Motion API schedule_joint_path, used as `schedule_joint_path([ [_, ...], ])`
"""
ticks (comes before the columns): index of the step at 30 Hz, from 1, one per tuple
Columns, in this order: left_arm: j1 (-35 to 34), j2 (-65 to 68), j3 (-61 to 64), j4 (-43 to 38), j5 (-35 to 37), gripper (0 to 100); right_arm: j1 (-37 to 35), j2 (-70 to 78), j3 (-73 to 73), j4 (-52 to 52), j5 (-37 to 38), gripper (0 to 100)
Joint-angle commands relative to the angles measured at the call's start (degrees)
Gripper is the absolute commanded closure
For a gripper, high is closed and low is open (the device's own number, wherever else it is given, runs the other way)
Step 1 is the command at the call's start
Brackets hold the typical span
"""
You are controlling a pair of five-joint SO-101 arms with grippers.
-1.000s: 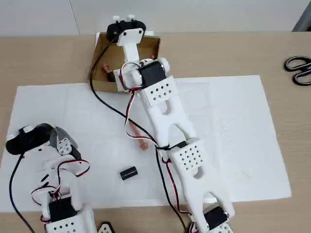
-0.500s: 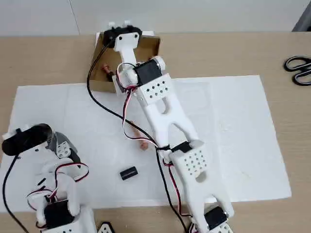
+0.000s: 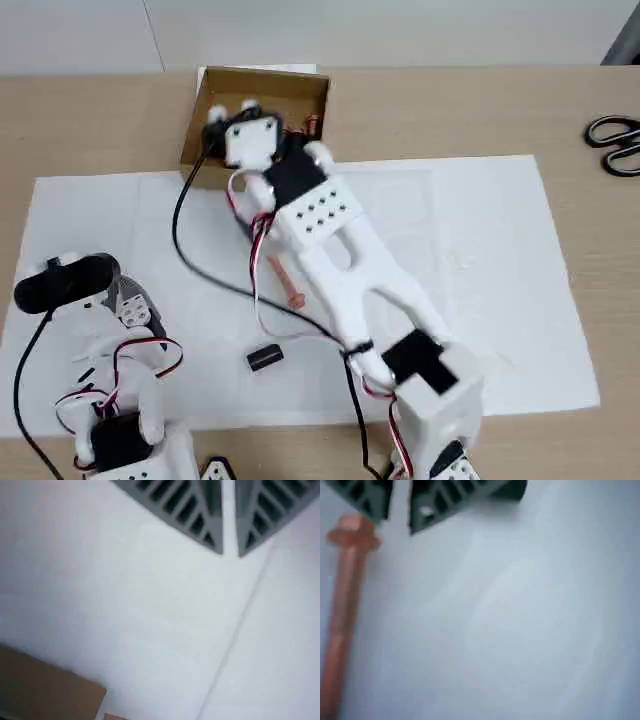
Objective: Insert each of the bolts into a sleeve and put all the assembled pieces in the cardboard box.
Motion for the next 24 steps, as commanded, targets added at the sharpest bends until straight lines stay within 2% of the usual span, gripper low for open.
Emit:
schedule_joint_path([
  [1,0.4,-0.4,-2.7,0.3,-0.4,99,-2.5,-6.6,5.5,0.1,0.1,96.9],
  [12,0.4,-0.4,-2.7,0.3,-0.4,99,-4.6,-10.9,14.4,-0.1,1.6,97.0],
  [14,0.4,-0.4,-2.7,0.3,-0.4,99,-4.5,-10.9,15.9,0.0,8.0,97.0],
  [16,0.4,-0.4,-2.7,0.3,-0.4,99,-4.7,-11.3,18.3,0.0,20.0,97.0],
  [18,0.4,-0.4,-2.7,0.3,-0.4,99,-6.3,-11.3,20.4,0.0,27.8,96.9],
  [24,0.4,-0.4,-2.6,0.3,-0.4,99,-10.9,-10.9,21.8,-0.4,35.2,96.9],
])
